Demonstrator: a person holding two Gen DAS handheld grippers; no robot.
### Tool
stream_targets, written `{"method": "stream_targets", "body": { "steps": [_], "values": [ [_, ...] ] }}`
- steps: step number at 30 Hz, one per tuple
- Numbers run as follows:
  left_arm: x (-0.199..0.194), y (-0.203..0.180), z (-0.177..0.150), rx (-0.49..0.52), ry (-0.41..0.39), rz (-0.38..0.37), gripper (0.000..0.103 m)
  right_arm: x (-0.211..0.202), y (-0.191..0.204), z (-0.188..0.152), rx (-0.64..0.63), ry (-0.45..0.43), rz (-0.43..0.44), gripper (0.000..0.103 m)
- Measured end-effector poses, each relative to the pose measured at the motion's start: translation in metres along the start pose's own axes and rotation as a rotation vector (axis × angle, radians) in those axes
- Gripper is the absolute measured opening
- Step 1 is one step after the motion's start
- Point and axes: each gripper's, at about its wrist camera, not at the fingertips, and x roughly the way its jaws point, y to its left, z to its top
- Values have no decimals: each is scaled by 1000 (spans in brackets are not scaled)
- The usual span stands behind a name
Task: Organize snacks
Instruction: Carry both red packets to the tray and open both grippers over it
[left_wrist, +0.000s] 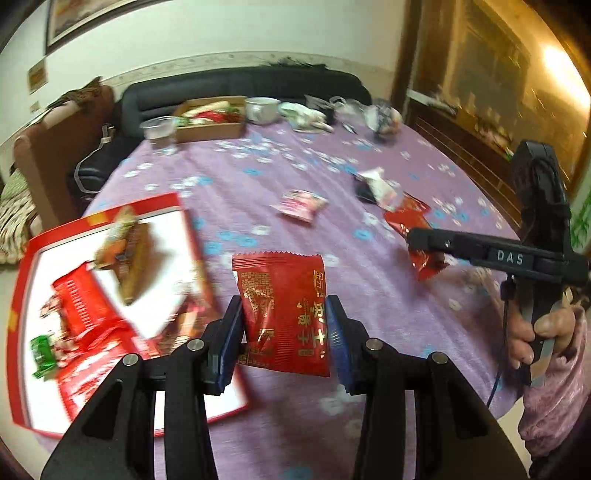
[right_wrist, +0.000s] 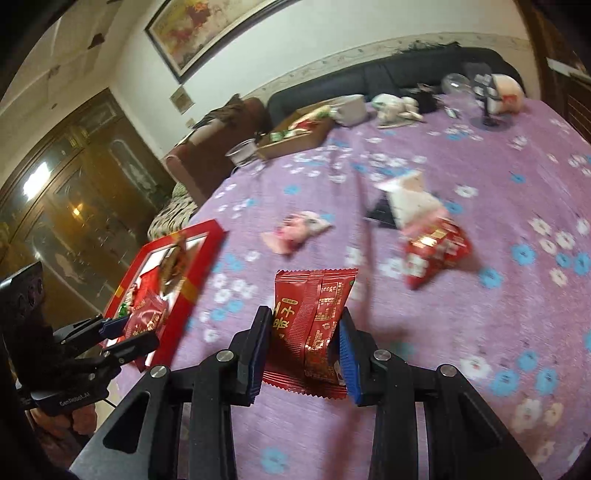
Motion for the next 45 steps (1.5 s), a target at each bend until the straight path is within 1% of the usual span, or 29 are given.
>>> {"method": "stream_targets", "body": {
  "steps": [5,13,17,19,22,24,28,30,32,35,37,38,39,41,43,44,45],
  "values": [
    [-13,44,-7,-82,-34,48,41,28,42,10,-37,27,44,35],
    [-31,124,-21,-212,-83,171,41,79,125,27,-117,73,147,35],
    [-37,153,-25,-243,-97,225,41,109,166,42,-129,84,222,35],
    [-36,165,-25,-254,-94,239,41,124,183,48,-130,92,249,35],
    [-31,180,-22,-259,-92,260,42,148,207,53,-122,104,281,35],
    [-26,187,-20,-260,-84,267,41,164,221,54,-115,107,286,35],
    [-7,198,-14,-241,-52,296,42,186,229,52,-116,113,300,35],
    [0,200,-14,-232,-38,306,42,195,230,51,-125,121,292,35],
    [9,199,-12,-215,-22,325,43,202,225,50,-122,129,291,37],
    [19,200,-9,-219,-10,361,46,210,206,50,-97,167,303,37],
    [22,199,-7,-220,-14,385,52,211,194,53,-55,169,321,36],
    [22,199,-8,-223,-16,393,54,208,186,56,-20,158,332,39],
    [21,198,-8,-226,-19,403,58,206,181,57,-5,146,336,40],
    [17,194,-9,-227,-33,423,60,201,172,59,22,109,326,41],
    [9,188,-11,-214,-43,468,66,198,165,59,43,84,337,42],
    [7,186,-11,-214,-44,482,68,197,163,60,52,69,342,43],
    [2,183,-12,-219,-45,494,72,196,160,62,58,51,345,45]
  ]
}}
